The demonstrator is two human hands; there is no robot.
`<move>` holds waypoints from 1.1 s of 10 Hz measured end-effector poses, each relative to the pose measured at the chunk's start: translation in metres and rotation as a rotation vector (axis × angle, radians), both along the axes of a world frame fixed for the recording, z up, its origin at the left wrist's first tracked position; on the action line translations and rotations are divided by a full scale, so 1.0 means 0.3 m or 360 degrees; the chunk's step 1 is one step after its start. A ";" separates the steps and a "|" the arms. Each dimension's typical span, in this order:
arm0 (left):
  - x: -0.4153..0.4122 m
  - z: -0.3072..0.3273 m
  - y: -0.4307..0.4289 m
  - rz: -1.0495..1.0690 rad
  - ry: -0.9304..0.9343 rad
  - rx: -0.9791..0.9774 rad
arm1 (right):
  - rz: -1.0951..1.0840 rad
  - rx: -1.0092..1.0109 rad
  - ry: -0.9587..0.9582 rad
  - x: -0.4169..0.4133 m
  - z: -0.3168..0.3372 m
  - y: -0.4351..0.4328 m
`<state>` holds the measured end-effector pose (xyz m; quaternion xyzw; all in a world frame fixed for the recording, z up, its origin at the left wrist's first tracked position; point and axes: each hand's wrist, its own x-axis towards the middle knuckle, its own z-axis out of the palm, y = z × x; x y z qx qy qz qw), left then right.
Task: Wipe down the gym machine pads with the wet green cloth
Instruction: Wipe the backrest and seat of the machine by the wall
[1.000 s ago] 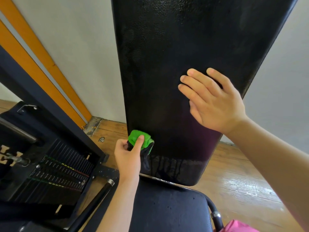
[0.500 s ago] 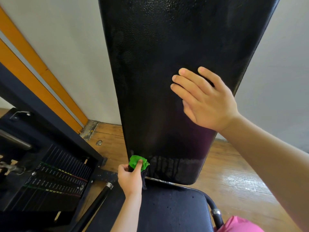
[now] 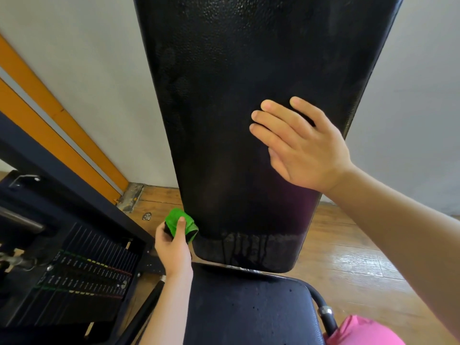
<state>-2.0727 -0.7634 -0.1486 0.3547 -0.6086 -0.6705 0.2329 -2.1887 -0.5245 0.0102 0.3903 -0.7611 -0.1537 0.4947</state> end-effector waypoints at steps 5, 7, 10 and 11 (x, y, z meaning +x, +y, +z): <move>0.093 -0.169 0.027 0.0005 -0.0383 0.0177 | 0.0004 -0.0007 0.0012 0.001 -0.001 -0.001; 0.024 0.038 0.036 -0.0136 0.0042 0.0111 | 0.0004 -0.0007 0.0012 0.003 0.001 -0.001; 0.042 -0.008 0.074 -0.0072 -0.0111 -0.0120 | -0.0017 -0.0008 -0.0003 0.007 0.001 -0.004; 0.042 -0.029 0.082 -0.0058 -0.0095 -0.0136 | -0.0017 -0.0014 -0.0005 0.006 0.000 -0.004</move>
